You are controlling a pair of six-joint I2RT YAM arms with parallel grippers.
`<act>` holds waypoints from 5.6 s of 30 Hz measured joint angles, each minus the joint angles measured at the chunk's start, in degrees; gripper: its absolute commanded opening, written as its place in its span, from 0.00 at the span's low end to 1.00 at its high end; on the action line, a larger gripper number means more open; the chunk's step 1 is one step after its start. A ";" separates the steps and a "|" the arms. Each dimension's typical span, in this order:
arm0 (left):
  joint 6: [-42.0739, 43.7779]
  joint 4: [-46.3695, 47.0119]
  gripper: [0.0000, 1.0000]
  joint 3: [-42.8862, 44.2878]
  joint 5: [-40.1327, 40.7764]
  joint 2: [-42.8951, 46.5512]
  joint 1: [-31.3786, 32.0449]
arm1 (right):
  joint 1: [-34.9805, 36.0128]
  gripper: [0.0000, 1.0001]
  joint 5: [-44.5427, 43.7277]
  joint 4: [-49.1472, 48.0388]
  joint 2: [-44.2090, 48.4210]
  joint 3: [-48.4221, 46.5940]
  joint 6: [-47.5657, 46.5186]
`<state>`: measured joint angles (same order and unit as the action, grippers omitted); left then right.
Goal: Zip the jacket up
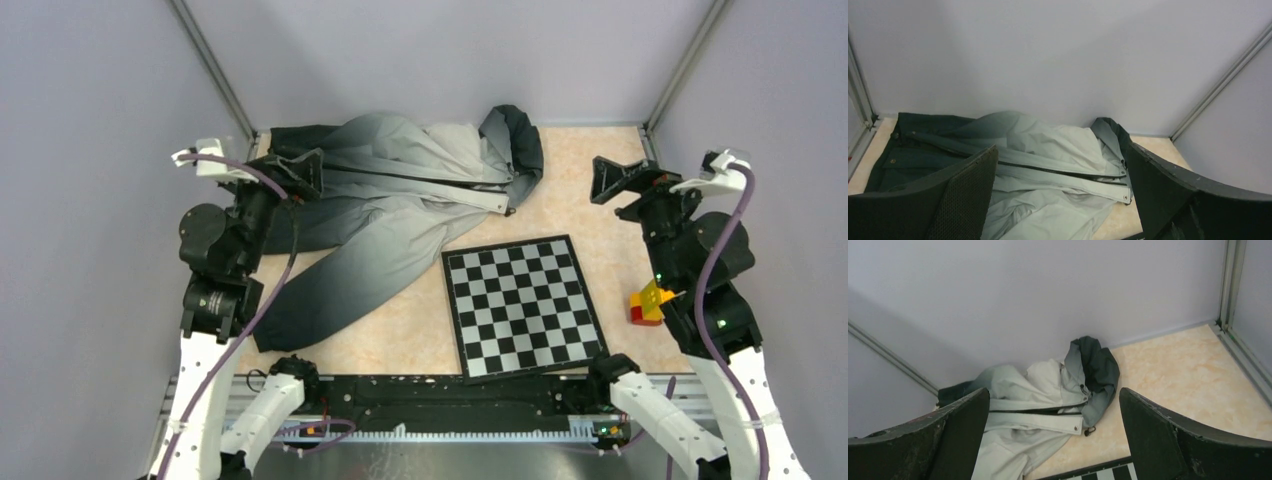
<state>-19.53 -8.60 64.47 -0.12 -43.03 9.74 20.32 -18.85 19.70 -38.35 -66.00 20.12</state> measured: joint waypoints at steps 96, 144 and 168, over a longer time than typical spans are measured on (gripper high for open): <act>-13.55 -0.44 0.83 2.97 -28.76 -57.42 -30.62 | 27.69 0.63 7.04 -31.30 -70.73 -16.11 -6.71; -37.22 35.21 0.00 -8.22 -27.56 -63.25 -28.76 | 20.72 0.56 32.68 -37.05 -93.37 -31.04 -9.22; -22.18 16.33 0.01 -1.03 -29.79 -63.71 -28.76 | 23.80 0.62 38.07 -40.83 -96.06 -34.75 -13.11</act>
<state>-41.71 7.73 63.44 -29.91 -106.74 -19.03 44.12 19.22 -21.12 -134.41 -100.75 7.01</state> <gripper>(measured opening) 0.005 0.617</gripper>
